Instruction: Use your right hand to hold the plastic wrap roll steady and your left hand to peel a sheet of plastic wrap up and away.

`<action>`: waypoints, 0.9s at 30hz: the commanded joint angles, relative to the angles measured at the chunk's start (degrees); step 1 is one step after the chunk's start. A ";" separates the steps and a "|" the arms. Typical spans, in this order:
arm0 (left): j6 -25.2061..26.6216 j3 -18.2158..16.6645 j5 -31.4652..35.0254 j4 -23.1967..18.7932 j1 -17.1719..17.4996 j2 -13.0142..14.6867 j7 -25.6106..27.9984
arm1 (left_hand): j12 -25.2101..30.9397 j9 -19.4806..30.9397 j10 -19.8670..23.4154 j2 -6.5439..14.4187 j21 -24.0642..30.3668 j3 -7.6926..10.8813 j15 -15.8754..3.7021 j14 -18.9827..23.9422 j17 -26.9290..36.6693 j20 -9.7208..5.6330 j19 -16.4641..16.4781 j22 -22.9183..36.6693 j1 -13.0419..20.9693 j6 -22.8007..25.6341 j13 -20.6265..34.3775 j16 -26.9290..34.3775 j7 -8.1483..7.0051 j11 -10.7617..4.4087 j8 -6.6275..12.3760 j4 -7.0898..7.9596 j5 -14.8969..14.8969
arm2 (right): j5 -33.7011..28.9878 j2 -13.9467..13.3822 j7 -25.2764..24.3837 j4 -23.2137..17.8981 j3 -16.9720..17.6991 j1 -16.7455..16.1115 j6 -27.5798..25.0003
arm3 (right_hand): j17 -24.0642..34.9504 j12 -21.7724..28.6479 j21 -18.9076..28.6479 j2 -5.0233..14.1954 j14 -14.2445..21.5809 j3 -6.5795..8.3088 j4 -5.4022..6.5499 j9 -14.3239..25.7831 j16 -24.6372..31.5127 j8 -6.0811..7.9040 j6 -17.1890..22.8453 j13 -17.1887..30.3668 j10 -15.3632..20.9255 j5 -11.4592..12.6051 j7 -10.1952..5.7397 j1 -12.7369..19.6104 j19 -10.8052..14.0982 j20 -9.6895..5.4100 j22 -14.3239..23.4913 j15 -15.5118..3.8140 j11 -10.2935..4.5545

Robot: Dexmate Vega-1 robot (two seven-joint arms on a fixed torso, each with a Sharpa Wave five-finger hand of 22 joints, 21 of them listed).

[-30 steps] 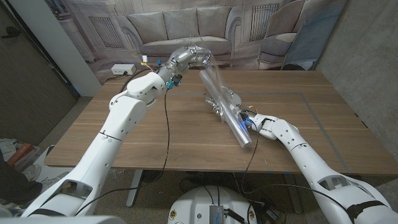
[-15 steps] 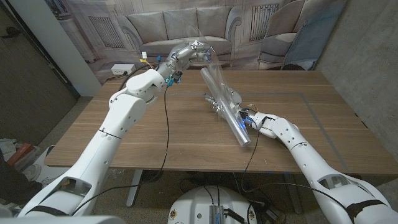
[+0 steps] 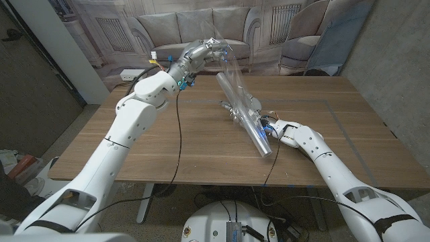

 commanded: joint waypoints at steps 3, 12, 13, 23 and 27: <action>-1.66 -0.19 -0.90 -0.97 -0.23 0.72 1.49 | -0.39 7.16 2.52 -0.21 0.71 0.58 -0.88 0.74 0.43 -1.79 -0.39 -0.01 0.25 1.72 0.13 -0.10 1.13 -1.67 0.12 -0.11 0.23 | 0.07 -0.09 -0.84 -0.58 0.10 -0.08 -0.27 | 0.03 0.35 -0.15 0.17 0.05 0.14 0.13 0.34 0.01 -0.15 0.56 0.05 0.25 0.31 0.15 -0.48 1.71 -2.36 -0.10 0.35 0.36; -3.18 -0.55 -1.35 -2.58 0.31 1.66 2.37 | -0.53 7.20 2.50 -0.30 1.16 0.76 -0.90 0.85 0.76 -1.78 -0.51 -0.06 0.17 1.74 0.38 -0.26 1.07 -1.68 0.05 -0.09 0.26 | 0.21 -0.28 -1.29 -1.28 0.21 -0.70 -0.22 | 0.01 0.37 -0.20 0.15 0.07 0.15 0.11 0.35 0.01 -0.21 0.62 0.04 0.26 0.31 0.19 -0.58 1.74 -2.35 -0.18 0.33 0.41; -3.36 -0.58 -1.65 -2.64 0.26 1.71 2.23 | -0.50 7.28 2.54 -0.31 1.20 0.78 -0.92 0.90 0.80 -1.84 -0.56 -0.07 0.17 1.67 0.45 -0.26 1.04 -1.73 0.06 -0.09 0.26 | 0.16 -0.35 -1.29 -1.38 0.18 -0.74 -0.20 | 0.01 0.37 -0.21 0.15 0.11 0.16 0.11 0.36 0.03 -0.22 0.62 0.04 0.26 0.31 0.19 -0.59 1.74 -2.35 -0.19 0.33 0.40; -4.45 -1.07 -2.08 -5.94 1.34 3.40 3.95 | -0.67 7.24 2.60 -0.45 1.65 1.00 -0.94 0.98 1.15 -1.92 -0.77 -0.13 0.10 1.89 0.67 -0.48 1.03 -1.87 0.00 -0.11 0.29 | 0.27 -0.65 -1.36 -2.42 0.06 -1.48 0.02 | -0.01 0.39 -0.25 0.12 0.08 0.19 0.06 0.37 0.02 -0.31 0.62 0.04 0.26 0.31 0.19 -0.65 1.81 -2.37 -0.30 0.34 0.46; -4.36 -1.12 -2.43 -6.99 1.78 4.10 4.76 | -0.77 7.27 2.69 -0.48 1.83 1.08 -0.97 0.98 1.27 -1.93 -0.76 -0.15 0.11 1.86 0.64 -0.55 0.98 -1.77 -0.04 -0.13 0.30 | 0.42 -0.78 -1.56 -3.00 0.05 -1.86 -0.02 | -0.02 0.43 -0.29 0.11 0.11 0.22 0.04 0.38 0.03 -0.33 0.68 0.03 0.34 0.31 0.18 -0.67 1.78 -2.33 -0.34 0.29 0.43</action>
